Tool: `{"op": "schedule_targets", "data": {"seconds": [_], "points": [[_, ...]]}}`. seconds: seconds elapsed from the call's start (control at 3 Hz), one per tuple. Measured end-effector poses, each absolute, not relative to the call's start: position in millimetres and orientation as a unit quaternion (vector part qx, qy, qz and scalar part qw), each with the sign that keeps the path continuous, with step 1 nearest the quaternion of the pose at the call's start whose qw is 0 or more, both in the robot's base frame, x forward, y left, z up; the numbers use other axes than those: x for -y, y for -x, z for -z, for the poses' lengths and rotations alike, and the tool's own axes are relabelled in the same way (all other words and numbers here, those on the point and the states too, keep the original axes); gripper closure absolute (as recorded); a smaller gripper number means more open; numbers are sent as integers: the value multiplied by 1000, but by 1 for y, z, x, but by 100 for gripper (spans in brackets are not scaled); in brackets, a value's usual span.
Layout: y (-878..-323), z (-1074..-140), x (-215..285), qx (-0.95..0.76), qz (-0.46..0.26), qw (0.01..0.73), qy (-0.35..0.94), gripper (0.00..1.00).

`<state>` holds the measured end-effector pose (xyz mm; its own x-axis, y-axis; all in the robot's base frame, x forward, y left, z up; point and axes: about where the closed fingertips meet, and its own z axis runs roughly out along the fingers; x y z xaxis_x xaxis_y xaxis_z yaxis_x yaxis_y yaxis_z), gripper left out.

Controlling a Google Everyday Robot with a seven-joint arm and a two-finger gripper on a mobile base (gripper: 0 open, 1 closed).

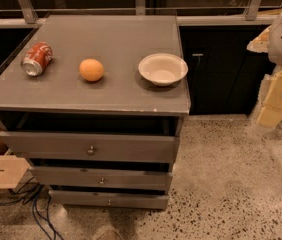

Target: Open top drawer

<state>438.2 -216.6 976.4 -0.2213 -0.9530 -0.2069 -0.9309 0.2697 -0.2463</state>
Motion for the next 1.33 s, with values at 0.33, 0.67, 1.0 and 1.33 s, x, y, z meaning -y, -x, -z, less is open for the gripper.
{"op": "schedule_targets", "data": {"seconds": [0.33,0.67,1.0,1.33], "points": [[-438,-976,217,-781,35,159,603,0],[-410,-941,190,-773,32,156,614,0],[-410,-941,190,-773,32,156,614,0],[-398,-925,178,-773,24,148,617,0]]}}
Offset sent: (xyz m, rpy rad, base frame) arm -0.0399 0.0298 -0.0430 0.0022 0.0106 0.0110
